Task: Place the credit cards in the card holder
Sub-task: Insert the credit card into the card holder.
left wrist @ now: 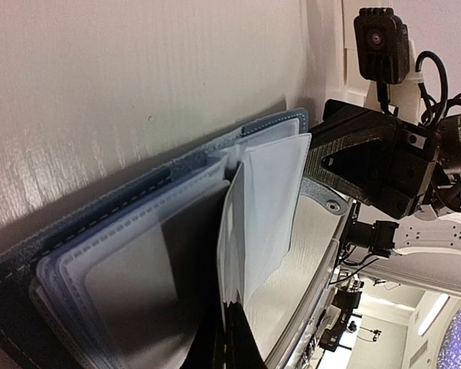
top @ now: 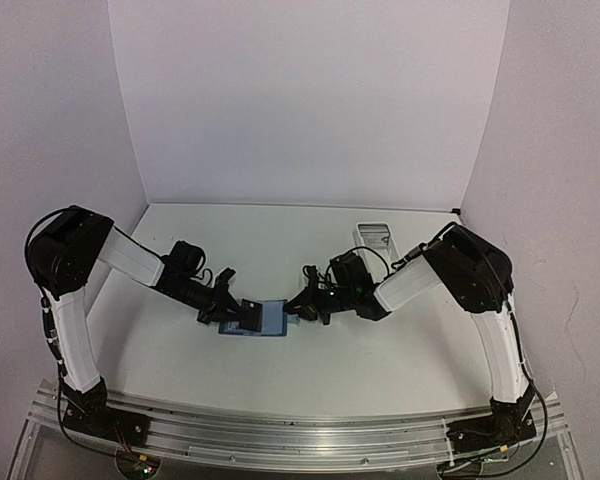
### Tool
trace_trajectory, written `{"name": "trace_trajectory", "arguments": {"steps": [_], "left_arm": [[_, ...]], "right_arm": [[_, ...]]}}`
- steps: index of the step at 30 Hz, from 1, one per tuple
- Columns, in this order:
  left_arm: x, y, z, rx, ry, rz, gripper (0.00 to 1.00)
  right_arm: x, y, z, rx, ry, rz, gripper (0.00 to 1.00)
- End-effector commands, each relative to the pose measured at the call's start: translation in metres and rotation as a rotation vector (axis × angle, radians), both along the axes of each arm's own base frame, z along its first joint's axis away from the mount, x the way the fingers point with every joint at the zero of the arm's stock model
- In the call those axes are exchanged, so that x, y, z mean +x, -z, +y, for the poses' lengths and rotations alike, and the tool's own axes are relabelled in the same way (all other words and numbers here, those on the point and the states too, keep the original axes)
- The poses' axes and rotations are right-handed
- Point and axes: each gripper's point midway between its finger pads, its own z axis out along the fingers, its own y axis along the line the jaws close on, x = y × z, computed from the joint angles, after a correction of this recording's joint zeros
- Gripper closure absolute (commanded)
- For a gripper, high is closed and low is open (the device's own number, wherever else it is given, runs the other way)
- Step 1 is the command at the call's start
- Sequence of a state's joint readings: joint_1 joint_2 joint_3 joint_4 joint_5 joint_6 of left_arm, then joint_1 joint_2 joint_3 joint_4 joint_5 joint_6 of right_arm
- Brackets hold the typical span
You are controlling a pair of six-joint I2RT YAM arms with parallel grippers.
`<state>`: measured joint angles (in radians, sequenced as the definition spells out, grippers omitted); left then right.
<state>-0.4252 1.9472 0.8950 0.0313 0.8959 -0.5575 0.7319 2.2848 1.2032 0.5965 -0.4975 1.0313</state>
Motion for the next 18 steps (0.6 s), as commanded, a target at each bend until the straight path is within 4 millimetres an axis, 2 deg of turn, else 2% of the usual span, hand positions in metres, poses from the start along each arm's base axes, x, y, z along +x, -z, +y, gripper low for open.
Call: {"name": "trace_trajectory", "arguments": {"steps": [1,9,14,18], "left_arm": [[-0.023,0.023,0.007,0.059,0.015,0.121,1.00],[0.001,0.018,-0.016,-0.010,-0.008,0.047,1.00],[-0.006,0.023,-0.034,-0.016,0.021,0.042,1.00],[-0.007,0.026,-0.036,0.007,0.032,0.040,0.98]], "right_arm": [[0.001,0.017,-0.013,-0.070,0.057,0.033,1.00],[0.002,0.018,-0.010,-0.064,0.049,0.033,1.00],[0.003,0.018,-0.007,-0.053,0.038,0.033,1.00],[0.002,0.017,-0.007,-0.051,0.038,0.032,1.00]]}}
